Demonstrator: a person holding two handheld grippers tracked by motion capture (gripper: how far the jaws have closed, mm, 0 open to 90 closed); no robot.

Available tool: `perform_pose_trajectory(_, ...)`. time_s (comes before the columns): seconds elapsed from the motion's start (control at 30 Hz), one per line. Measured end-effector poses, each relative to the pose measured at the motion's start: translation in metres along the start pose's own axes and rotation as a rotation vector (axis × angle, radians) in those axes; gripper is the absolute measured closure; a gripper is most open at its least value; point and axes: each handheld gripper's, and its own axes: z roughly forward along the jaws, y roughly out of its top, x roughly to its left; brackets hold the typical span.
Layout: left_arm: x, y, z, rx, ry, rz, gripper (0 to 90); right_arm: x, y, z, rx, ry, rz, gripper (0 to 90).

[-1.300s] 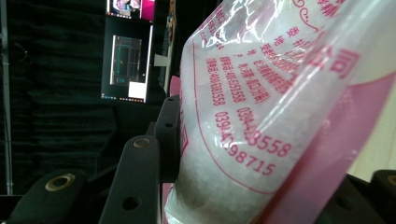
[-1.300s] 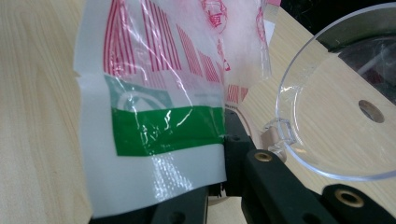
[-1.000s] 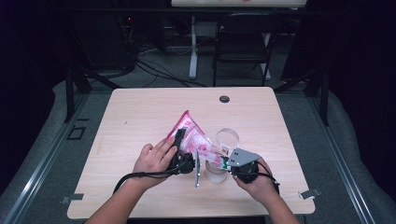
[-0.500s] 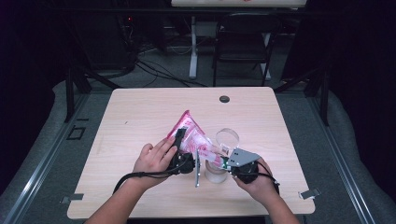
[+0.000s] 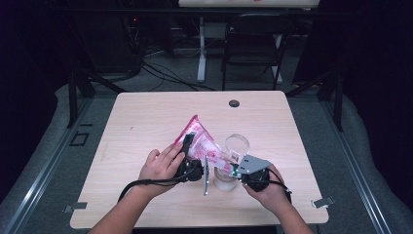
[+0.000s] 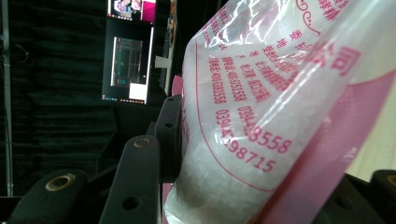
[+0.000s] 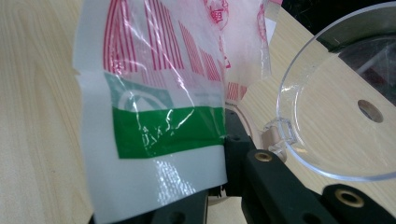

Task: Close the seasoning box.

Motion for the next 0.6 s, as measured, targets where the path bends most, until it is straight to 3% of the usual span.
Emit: perform_pose_trajectory(0.6,0.0019,0.0012,-0.0009,-0.001,0.006,0.013,63.5,-0.0004,-0.0003,0.0000,-0.002,0.000,0.001,89.6)
